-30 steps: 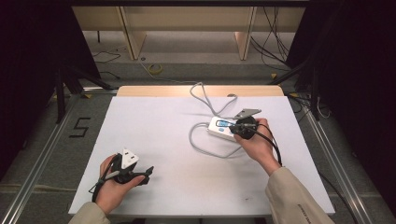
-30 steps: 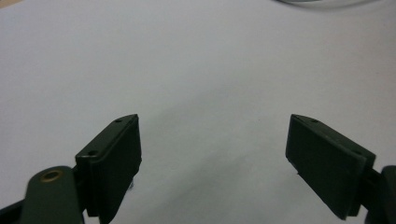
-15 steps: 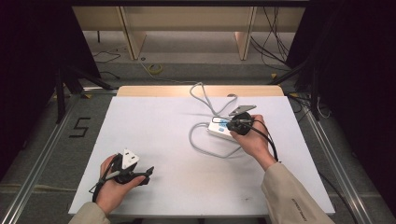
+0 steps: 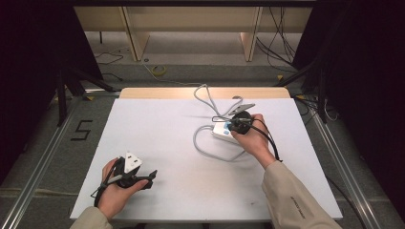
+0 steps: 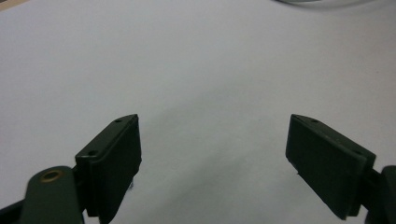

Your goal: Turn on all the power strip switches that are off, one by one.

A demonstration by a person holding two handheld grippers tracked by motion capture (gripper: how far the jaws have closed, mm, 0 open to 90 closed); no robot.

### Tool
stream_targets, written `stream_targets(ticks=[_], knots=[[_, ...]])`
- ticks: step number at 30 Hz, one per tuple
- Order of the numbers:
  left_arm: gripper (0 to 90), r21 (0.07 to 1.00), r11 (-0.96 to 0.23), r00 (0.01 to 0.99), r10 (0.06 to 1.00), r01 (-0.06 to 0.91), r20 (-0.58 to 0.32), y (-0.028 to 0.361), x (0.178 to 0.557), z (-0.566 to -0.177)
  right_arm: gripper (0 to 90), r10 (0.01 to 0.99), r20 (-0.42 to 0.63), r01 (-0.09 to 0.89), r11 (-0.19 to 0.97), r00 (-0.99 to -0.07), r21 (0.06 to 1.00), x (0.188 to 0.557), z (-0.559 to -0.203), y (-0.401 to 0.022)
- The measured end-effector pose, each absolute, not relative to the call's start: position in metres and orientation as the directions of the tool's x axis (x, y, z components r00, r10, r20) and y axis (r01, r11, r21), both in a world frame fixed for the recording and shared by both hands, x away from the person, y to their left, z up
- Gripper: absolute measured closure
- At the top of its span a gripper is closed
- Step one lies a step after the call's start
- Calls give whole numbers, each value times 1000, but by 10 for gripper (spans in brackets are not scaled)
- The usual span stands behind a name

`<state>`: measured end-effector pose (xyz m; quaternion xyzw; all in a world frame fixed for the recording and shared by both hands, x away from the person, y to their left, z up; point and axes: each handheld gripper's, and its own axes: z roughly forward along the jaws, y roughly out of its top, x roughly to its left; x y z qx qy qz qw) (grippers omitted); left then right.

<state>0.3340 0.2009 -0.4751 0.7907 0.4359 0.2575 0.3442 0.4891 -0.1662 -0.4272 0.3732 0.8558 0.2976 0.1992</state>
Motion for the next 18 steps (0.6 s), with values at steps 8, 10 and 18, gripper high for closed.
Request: stream_targets(ticks=[8, 10, 18], knots=[[181, 767, -387, 490, 865, 512, 109, 201, 334, -475, 900, 769, -84, 550, 524, -633, 650, 497, -427, -163], [181, 769, -383, 487, 867, 511, 108, 201, 334, -475, 900, 771, -77, 558, 521, -632, 645, 498, -427, -162], [181, 768, -387, 493, 864, 510, 108, 200, 334, -475, 900, 774, -66, 582, 526, -629, 621, 504, -433, -158]])
